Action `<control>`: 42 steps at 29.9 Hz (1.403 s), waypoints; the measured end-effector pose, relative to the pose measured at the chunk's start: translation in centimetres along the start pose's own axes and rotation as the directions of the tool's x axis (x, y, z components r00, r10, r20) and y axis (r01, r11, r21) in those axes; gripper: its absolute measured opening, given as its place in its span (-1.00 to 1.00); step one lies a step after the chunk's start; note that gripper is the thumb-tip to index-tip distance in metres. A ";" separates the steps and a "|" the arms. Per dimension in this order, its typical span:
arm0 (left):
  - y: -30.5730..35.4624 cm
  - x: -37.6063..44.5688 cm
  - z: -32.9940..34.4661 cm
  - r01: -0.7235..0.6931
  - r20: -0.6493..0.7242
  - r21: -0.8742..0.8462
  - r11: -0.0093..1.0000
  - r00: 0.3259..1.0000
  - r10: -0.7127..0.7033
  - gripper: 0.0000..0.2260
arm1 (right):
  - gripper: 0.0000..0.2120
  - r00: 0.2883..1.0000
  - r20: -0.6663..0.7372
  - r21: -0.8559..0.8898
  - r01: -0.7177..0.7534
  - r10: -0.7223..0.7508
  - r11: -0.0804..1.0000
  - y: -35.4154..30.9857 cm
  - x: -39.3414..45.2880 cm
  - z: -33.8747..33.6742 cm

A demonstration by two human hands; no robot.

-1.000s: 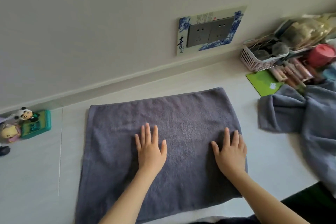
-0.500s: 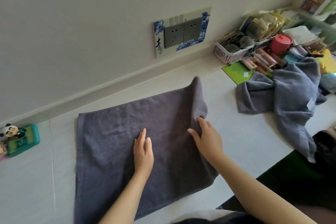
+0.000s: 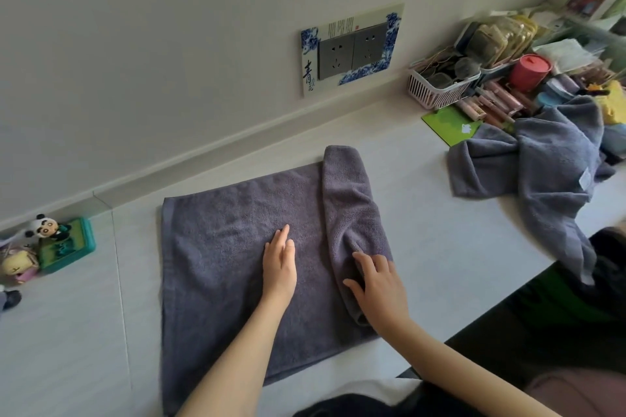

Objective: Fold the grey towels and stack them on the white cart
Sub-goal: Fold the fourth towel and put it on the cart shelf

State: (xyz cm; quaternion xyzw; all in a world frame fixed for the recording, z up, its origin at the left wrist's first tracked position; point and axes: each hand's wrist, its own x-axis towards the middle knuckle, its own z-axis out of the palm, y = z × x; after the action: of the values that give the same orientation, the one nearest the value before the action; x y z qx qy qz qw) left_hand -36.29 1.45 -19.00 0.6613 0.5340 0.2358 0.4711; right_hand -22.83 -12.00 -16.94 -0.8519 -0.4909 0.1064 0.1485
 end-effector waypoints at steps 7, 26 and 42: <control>-0.5 -0.1 0.1 -0.044 -0.036 0.137 0.990 0.998 0.049 -0.60 | -0.88 0.950 -0.137 0.298 -0.230 0.280 0.926 3.2 0.7 -3.7; 0.2 -2.7 5.6 -0.221 0.074 0.697 0.683 0.969 0.237 -0.37 | -0.64 0.758 -0.073 0.329 -0.595 0.648 0.733 8.8 -0.9 -2.8; -0.7 -2.4 6.0 -0.199 0.072 0.788 0.582 0.970 0.234 -0.42 | -0.80 0.615 0.143 0.517 -0.714 0.775 0.471 13.2 -0.3 -6.2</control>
State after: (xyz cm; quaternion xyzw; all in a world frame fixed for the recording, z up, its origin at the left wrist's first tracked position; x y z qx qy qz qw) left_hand -32.53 -3.03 -21.76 0.8559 0.5075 0.0449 0.0884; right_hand -10.27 -19.42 -15.90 -0.9080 -0.0121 0.2427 0.3413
